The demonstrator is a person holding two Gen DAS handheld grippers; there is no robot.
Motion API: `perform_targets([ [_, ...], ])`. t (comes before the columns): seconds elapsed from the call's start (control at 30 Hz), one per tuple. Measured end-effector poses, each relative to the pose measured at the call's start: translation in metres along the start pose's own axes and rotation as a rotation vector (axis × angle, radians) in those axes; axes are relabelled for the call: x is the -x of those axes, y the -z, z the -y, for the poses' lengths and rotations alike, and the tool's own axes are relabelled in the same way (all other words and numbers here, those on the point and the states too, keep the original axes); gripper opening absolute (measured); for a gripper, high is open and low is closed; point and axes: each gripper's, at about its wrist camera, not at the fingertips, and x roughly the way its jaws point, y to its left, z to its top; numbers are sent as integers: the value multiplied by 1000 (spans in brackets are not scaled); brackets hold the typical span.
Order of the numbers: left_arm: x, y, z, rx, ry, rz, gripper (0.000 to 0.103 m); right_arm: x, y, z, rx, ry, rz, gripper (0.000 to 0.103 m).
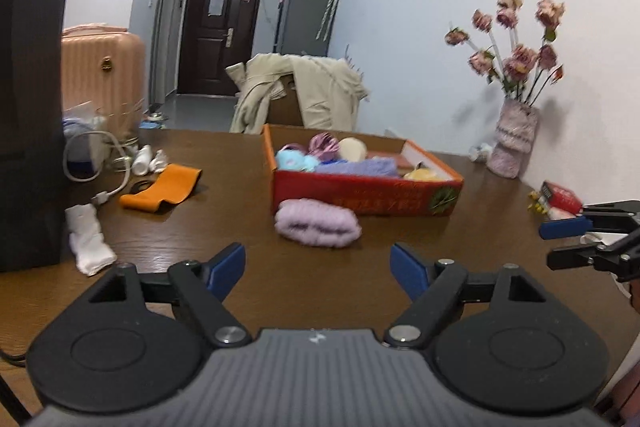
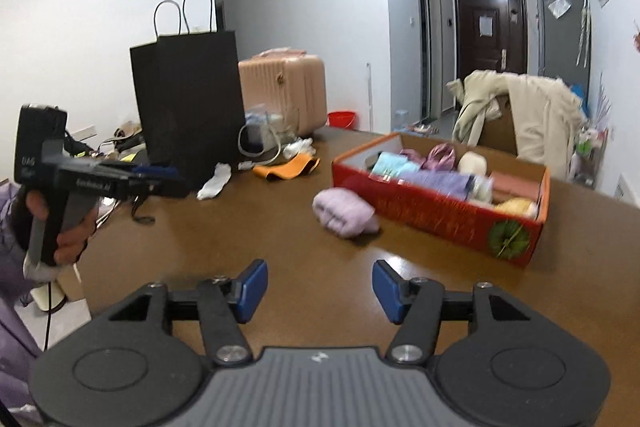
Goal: Organize soft objects
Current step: 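Withdraw both grippers from the box toward the pink rolled towel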
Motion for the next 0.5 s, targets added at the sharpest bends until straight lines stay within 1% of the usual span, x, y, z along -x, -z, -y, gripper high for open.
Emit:
perform_targets([
  [0.1, -13, -7, -8, 13, -19, -7, 82, -10, -3, 1, -27, -11, 6, 57],
  [0.17, -26, -10, -12, 22, -14, 0, 82, -20, -8, 2, -42, -29, 16, 57],
  [0.23, -46, -12, -17, 47, -11, -13, 81, -37, -10, 5, -73, -40, 17, 57],
  [0.3, -71, -14, -23, 67, -15, -41, 78, -56, -11, 12, -105, -46, -4, 57],
  [0.37, -95, -19, -30, 89, -18, -69, 70, -79, -12, 19, -142, -46, -35, 57],
  [0.4, -109, -24, -33, 98, -20, -84, 69, -88, -13, 22, -153, -50, -41, 57],
  [0.47, -134, -31, -36, 91, -15, -92, 65, -109, -15, 30, -181, -55, -53, 56],
  [0.5, -146, -34, -38, 90, -17, -92, 64, -121, -17, 35, -200, -58, -56, 55],
])
